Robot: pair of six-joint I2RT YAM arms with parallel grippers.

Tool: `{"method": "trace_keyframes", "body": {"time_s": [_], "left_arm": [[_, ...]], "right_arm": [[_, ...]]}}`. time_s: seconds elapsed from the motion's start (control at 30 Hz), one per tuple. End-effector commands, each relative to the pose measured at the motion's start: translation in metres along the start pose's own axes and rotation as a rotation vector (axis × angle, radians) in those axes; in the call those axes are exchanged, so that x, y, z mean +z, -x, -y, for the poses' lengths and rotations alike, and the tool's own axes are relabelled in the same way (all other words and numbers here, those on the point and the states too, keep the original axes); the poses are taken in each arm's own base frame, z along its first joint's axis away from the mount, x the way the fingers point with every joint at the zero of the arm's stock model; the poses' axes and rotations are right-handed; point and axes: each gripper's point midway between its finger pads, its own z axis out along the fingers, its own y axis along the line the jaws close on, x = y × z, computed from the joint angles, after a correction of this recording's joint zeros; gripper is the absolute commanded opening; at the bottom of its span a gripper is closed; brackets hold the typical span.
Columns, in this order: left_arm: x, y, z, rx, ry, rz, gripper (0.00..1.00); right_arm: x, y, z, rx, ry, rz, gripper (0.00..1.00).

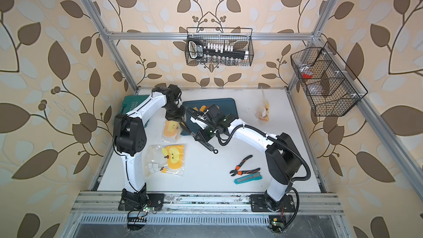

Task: Put the cookies into a resealable bag to prevent moisture
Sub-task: Place the cookie in the ziploc bag.

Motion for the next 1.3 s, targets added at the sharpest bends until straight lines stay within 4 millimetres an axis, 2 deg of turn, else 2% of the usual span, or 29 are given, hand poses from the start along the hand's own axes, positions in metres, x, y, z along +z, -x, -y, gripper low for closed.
{"method": "trace_keyframes", "body": {"time_s": [0.0,0.1,0.37,0.47,0.63,0.67,0.77,0.97,1.17,1.27], "left_arm": [[-0.006,-0.003,0.005,0.022,-0.014,0.008,0.0],[-0.007,-0.003,0.005,0.022,-0.013,0.008,0.0],[-0.009,-0.006,0.015,0.046,-0.056,0.007,0.0],[-0.01,-0.008,0.019,0.06,-0.066,0.007,0.0],[-0.014,-0.009,0.02,0.073,-0.06,0.02,0.0],[-0.016,-0.009,0.019,0.076,-0.058,0.024,0.0],[-0.019,-0.01,0.022,0.083,-0.069,0.03,0.0],[-0.024,-0.015,0.036,0.122,-0.106,0.039,0.0],[-0.029,-0.017,0.041,0.138,-0.122,0.05,0.0],[-0.032,-0.017,0.04,0.14,-0.118,0.06,0.0]], "right_arm": [[-0.002,0.014,0.005,0.028,-0.014,0.031,0.04],[-0.002,0.012,0.018,0.073,-0.06,0.026,0.03],[0.01,0.016,0.008,0.076,0.023,-0.023,0.03],[0.017,0.018,0.012,0.078,0.019,-0.055,0.03],[0.022,0.016,0.037,0.115,-0.114,-0.101,0.03],[0.018,0.017,0.051,0.144,-0.142,-0.099,0.03],[0.019,0.015,0.06,0.169,-0.159,-0.107,0.03],[0.027,0.029,0.044,0.155,-0.042,-0.09,0.02],[0.033,0.043,0.034,0.157,0.073,-0.055,0.0],[0.035,0.039,0.047,0.186,0.043,-0.06,0.0]]}}
